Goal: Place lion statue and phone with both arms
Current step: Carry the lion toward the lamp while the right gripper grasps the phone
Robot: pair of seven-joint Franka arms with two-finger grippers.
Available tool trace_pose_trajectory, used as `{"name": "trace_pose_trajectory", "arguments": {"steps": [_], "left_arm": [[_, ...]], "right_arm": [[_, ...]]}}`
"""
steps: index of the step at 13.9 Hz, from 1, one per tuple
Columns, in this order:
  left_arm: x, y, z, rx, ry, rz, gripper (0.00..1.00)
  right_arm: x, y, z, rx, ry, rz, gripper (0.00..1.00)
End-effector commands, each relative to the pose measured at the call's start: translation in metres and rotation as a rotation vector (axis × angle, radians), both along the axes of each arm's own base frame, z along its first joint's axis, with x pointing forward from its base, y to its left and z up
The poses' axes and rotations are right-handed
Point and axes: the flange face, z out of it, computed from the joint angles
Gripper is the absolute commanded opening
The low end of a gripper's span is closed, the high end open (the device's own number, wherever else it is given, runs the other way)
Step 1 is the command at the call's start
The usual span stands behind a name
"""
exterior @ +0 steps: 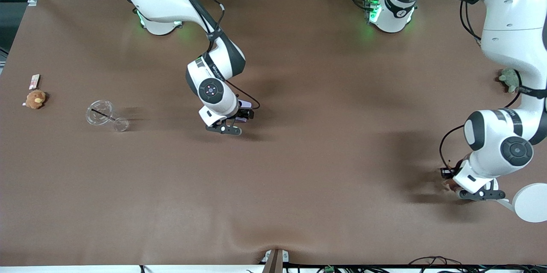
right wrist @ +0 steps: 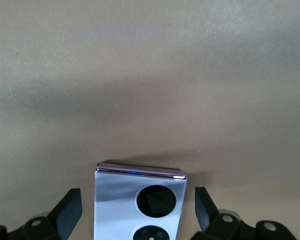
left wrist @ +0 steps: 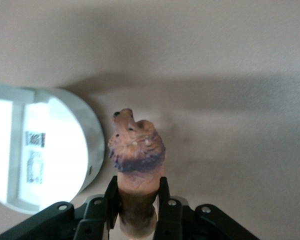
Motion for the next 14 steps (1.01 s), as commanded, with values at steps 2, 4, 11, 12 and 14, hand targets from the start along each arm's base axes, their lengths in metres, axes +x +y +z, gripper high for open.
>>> {"name": "trace_pose_trajectory", "arguments": {"steps": [2,4,11,12,14], "left_arm": [[-0.031,0.0,0.019,0.001,0.008,-0.002,0.0],[-0.041,-0.001,0.015,-0.009,-0.042,-0.01,0.0],[-0.04,0.002,-0.003,-0.027,-0.139,-0.015,0.0],[-0.04,0.002,-0.004,-0.027,-0.142,-0.014,0.0],[-0.041,0.002,-0.005,-0.027,-0.137,-0.016,0.0]], "right_arm": [[-0.005,0.002,-0.004,-0.009,0.003,-0.069,1.0],[-0.006,0.002,-0.005,-0.011,0.004,-0.071,1.0],[-0.01,0.005,-0.012,-0.026,0.012,-0.124,1.0],[-0.011,0.006,-0.014,-0.027,0.012,-0.124,1.0],[-0.013,0.008,-0.018,-0.026,0.01,-0.121,1.0]]}}
